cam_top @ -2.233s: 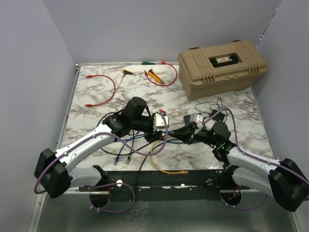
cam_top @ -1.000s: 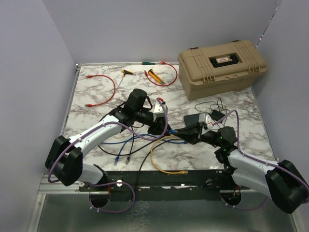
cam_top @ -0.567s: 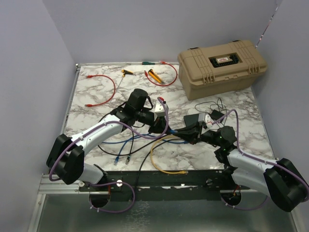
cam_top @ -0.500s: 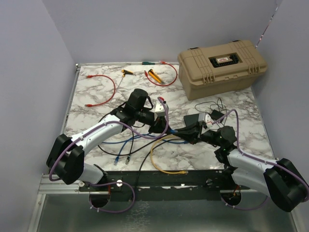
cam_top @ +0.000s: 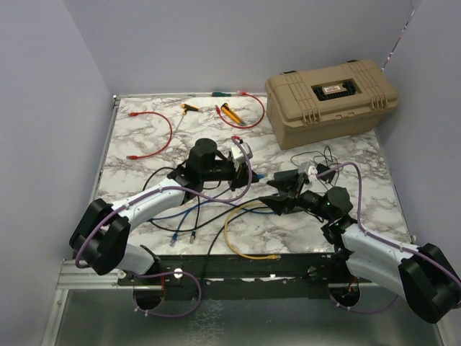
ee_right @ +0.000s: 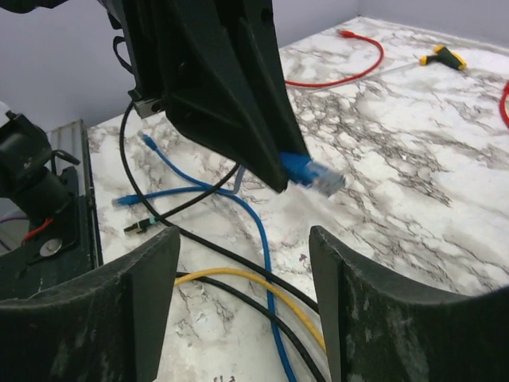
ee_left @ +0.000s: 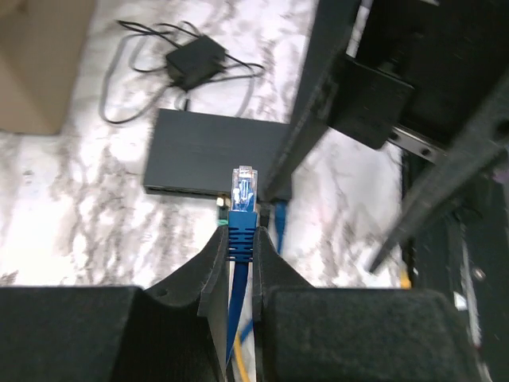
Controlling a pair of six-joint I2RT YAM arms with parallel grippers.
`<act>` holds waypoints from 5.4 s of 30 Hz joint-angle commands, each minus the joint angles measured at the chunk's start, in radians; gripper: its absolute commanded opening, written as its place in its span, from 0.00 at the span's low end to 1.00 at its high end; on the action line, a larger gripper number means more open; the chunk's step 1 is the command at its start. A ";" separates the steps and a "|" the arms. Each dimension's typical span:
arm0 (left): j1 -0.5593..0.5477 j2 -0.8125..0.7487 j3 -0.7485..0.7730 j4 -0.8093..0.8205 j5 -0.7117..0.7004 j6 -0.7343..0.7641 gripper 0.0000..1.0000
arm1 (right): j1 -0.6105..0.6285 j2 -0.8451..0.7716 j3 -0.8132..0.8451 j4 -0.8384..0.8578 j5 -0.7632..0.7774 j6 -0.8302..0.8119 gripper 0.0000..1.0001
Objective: Insert the plug into the switch port
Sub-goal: Pick up the connector from the center of the board, then insert the connector into the switch port.
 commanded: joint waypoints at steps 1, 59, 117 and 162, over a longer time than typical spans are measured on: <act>0.005 0.043 -0.025 0.200 -0.156 -0.111 0.00 | 0.003 -0.033 0.018 -0.122 0.117 0.035 0.72; -0.116 0.502 0.058 0.269 -0.268 0.221 0.00 | -0.468 0.339 0.269 -0.788 0.227 0.338 0.72; -0.166 0.482 0.027 0.378 -0.193 0.178 0.00 | -0.469 0.451 0.231 -0.625 0.075 0.392 0.54; -0.145 0.532 0.073 0.290 -0.280 0.117 0.00 | -0.469 0.436 0.206 -0.599 0.096 0.425 0.54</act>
